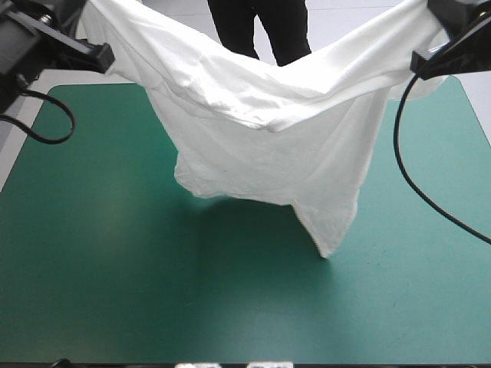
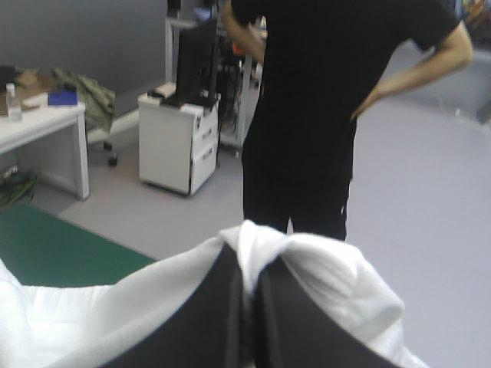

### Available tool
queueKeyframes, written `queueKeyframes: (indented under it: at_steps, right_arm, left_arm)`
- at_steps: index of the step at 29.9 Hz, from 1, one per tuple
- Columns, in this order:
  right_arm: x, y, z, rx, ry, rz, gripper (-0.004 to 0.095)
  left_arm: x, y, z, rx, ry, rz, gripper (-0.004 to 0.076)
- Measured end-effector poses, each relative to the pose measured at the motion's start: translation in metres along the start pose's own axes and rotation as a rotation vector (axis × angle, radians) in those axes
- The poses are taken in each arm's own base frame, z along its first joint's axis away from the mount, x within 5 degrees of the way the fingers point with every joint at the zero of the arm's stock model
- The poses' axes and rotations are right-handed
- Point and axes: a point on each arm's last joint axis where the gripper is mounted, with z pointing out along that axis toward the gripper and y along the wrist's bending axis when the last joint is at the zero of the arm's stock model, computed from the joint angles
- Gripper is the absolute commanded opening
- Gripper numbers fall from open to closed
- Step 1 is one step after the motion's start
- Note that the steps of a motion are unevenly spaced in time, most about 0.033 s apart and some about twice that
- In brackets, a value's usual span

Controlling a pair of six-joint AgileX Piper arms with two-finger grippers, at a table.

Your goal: Fold the cloth

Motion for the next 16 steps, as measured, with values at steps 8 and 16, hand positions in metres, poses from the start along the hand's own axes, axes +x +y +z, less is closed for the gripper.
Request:
queueKeyframes:
  at_steps: [8,16]
  right_arm:
    - [-0.046,0.009,-0.051,0.022,-0.318,-0.086,-0.0017]
    - [-0.059,0.016,-0.084,0.036,-0.417,-0.114,-0.0016]
  left_arm:
    - [-0.060,0.009,-0.043,-0.037,-0.316,0.058,-0.0009]
    - [-0.079,0.014,-0.085,-0.038,-0.420,0.066,-0.0009]
